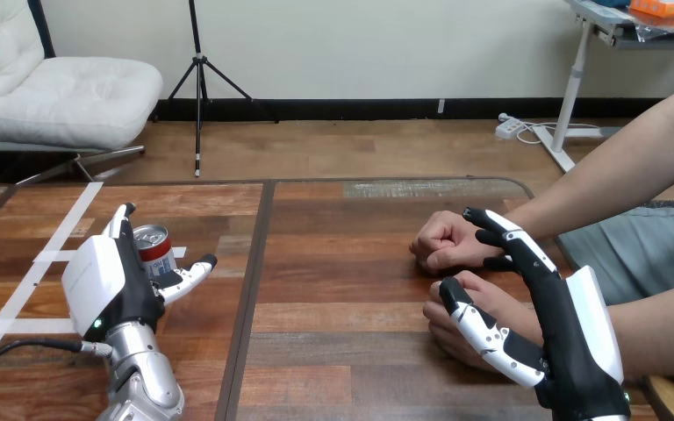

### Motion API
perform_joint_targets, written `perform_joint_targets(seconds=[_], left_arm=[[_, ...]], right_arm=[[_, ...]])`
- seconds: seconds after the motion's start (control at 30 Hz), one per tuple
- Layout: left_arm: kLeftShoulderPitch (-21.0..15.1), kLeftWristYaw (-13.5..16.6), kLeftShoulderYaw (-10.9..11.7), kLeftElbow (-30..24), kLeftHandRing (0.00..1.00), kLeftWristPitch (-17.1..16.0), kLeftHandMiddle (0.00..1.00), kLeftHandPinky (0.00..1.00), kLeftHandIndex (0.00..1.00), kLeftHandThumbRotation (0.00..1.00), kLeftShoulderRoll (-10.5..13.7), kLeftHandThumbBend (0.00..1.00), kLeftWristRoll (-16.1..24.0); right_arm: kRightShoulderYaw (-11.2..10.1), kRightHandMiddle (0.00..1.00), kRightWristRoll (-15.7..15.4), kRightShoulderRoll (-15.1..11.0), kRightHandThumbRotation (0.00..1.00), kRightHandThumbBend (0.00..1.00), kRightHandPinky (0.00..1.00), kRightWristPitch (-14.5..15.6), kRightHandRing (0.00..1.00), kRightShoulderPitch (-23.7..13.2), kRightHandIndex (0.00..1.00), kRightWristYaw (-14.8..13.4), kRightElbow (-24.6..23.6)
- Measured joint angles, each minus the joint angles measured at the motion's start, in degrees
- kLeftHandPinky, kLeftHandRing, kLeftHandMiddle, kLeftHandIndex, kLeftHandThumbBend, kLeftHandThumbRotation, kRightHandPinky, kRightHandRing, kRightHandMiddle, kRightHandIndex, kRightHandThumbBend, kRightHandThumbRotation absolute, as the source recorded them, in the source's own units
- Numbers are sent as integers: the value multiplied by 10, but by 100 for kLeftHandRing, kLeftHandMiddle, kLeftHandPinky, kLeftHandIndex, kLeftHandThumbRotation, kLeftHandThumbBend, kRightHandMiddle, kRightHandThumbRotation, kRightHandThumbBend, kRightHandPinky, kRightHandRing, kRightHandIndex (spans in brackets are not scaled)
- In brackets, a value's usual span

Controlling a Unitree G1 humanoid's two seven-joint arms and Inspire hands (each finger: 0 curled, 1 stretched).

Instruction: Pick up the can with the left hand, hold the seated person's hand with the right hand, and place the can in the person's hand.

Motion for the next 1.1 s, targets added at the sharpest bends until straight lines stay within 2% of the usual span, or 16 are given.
perform_joint_targets(seconds=[1.1], left_arm=[[-7,0,0,12,79,6,85,70,85,32,7,79,-3]], right_arm=[[-3,86,4,0,48,47,74,0,84,1,83,5,-5]])
